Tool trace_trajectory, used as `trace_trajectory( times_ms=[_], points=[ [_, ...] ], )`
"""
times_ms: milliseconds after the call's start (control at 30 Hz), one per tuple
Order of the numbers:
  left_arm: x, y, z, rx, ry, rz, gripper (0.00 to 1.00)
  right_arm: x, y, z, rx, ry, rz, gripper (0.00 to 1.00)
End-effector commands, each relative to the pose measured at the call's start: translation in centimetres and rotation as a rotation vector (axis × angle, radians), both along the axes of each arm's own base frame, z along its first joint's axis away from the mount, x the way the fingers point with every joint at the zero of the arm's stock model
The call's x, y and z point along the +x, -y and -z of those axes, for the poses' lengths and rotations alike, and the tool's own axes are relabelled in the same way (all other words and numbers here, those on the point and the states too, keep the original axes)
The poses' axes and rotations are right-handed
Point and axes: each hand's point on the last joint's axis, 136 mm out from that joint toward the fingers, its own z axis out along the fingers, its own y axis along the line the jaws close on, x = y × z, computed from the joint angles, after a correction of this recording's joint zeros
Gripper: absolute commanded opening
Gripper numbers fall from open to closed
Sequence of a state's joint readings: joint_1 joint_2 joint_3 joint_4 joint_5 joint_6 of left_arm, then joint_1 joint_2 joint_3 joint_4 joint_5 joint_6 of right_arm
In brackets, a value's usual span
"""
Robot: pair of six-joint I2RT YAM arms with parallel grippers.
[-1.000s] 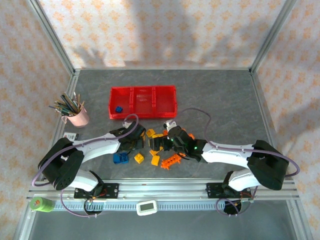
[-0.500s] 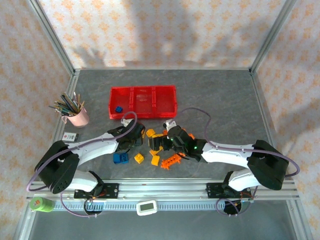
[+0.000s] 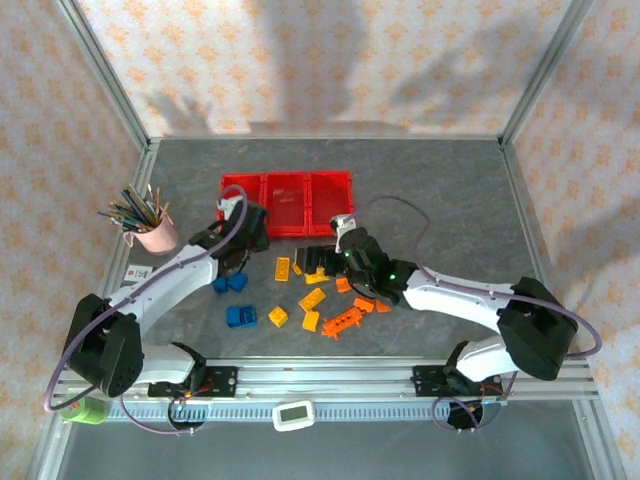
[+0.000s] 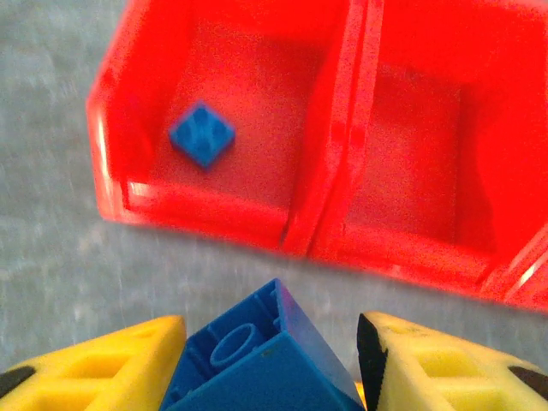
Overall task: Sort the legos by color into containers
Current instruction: Place the lego in the container.
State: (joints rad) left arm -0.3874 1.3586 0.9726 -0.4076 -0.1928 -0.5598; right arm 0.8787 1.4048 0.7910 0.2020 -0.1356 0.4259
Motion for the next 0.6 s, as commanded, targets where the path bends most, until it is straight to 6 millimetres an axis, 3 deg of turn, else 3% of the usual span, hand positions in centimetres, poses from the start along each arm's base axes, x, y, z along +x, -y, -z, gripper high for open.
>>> trace_trajectory(
  times_ms=[0,300,400,567],
  points=[
    [3.2,-1.3,-1.3,0.071,0.030,-0.007,0.54,0.9,-1.4,-1.3,0.007,0.024,-0.030,1.00],
    [11.3,-3.3,0.5,0.054,-0.019,-0.060,0.54,2.3,-2.5,-1.4,-0.021,0.034,-0.051,1.00],
    [12.8,-3.3,1.5,0.064,-0.043,-0.060,0.59,2.5,-2.4,-1.7,-0.049,0.046,-0.056,1.00],
    [13.2,-3.3,1.6,0.063,-0.045,-0.056,0.66,2.3,-2.0,-2.8,-0.057,0.065,-0.059,1.00]
  ],
)
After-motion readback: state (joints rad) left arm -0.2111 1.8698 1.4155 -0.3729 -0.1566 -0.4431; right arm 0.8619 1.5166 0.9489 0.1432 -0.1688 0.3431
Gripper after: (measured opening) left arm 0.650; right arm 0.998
